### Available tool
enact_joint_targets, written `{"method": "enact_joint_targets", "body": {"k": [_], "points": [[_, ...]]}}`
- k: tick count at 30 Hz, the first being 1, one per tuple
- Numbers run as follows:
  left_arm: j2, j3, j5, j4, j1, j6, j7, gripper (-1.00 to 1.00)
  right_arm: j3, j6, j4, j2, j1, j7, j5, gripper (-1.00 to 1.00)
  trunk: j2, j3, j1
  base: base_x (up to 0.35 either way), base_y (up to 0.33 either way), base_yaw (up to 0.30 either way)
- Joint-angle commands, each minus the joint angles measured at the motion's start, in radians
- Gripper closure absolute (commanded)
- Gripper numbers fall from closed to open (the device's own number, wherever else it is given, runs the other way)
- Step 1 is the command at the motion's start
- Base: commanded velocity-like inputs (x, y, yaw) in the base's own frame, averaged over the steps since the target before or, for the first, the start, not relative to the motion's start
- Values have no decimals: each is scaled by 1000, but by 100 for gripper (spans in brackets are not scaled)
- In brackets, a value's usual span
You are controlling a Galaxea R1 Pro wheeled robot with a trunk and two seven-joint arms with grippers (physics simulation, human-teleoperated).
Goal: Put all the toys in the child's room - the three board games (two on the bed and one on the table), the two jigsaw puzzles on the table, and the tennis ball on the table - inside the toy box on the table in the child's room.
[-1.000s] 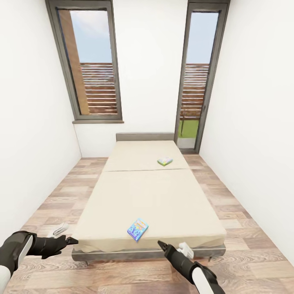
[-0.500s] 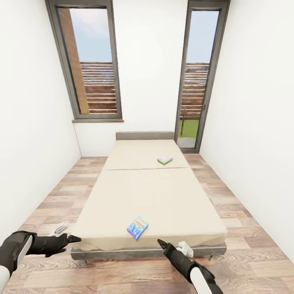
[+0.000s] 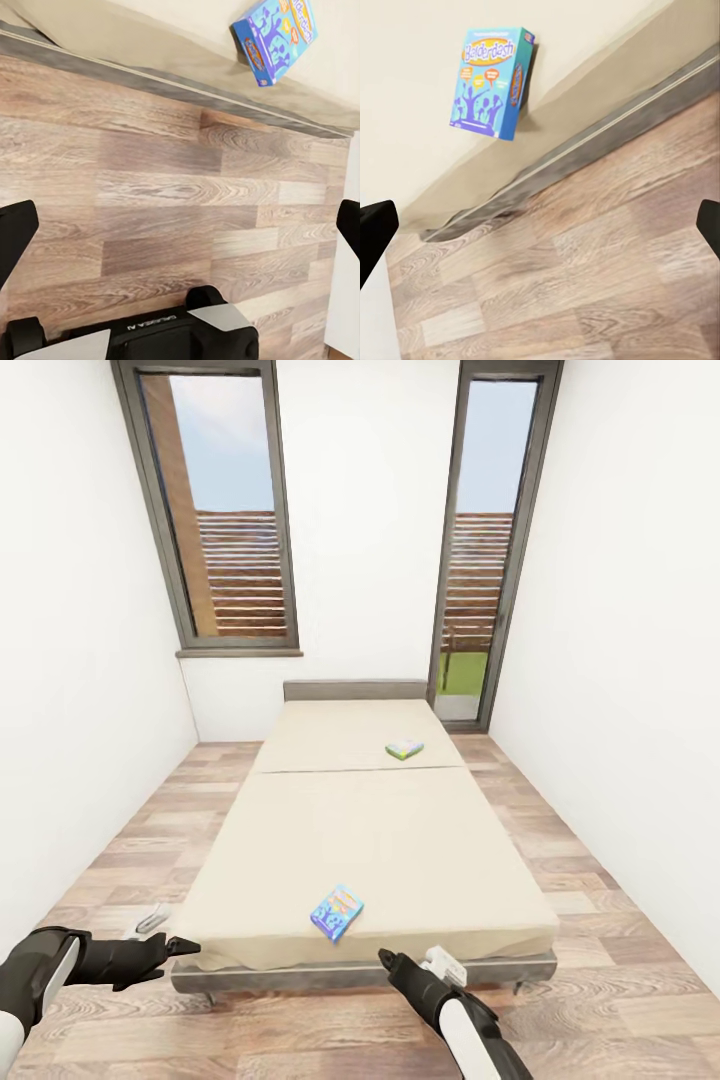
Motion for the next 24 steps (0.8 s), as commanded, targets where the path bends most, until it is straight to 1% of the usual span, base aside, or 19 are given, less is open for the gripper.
{"method": "enact_joint_targets", "body": {"k": [1, 5, 8, 11, 16, 17, 18, 21, 24], "points": [[-1, 6, -8, -1, -1, 7, -8, -100, 1, 3, -2, -1, -1, -11, -13, -100, -8, -4, 4, 0, 0, 0], [-1, 5, -8, 0, -1, 7, -8, -100, 0, 4, -5, -1, -1, -12, -22, -100, -36, -17, 19, 0, 0, 0], [-1, 5, -8, 0, -1, 7, -8, -100, 5, 3, -7, 3, -1, -16, -18, -100, -57, -26, 31, 0, 0, 0], [-1, 5, -8, 0, 0, 7, -8, -100, 19, 3, -11, 6, -1, -21, -12, -100, -78, -36, 42, 0, 0, 0], [-2, 3, -9, 0, 0, 7, -7, -100, 73, -1, -51, 6, 0, -20, -9, -100, -113, -51, 61, 0, 0, 0], [-3, 2, -9, 0, 1, 7, -7, -100, 93, -3, -73, 6, 1, -20, -9, -100, -120, -54, 65, 0, 0, 0], [-3, 2, -9, 0, 1, 7, -7, -100, 102, -4, -83, 6, 1, -21, -9, -100, -127, -58, 69, 0, 0, 0], [-4, 2, -9, 0, 1, 7, -7, -100, 115, -2, -103, 5, 2, -21, -16, -100, -148, -67, 81, 0, 0, 0], [-4, 2, -10, 0, 1, 7, -7, -100, 120, 8, -124, 0, 1, -20, -33, -100, -169, -76, 92, 0, 0, 0]]}}
